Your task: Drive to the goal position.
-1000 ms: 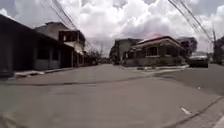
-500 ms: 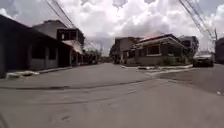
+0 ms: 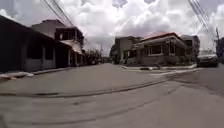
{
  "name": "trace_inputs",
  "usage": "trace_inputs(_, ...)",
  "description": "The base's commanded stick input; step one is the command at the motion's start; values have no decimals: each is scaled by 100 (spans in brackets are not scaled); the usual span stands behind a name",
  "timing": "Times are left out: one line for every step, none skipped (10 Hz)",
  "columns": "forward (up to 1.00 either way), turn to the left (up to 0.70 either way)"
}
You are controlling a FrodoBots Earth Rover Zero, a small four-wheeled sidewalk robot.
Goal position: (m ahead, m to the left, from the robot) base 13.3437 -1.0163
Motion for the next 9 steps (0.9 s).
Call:
trace_inputs(100,0)
trace_inputs(100,0)
trace_inputs(100,0)
trace_inputs(100,0)
trace_inputs(100,0)
trace_inputs(100,0)
trace_inputs(100,0)
trace_inputs(100,0)
trace_inputs(100,0)
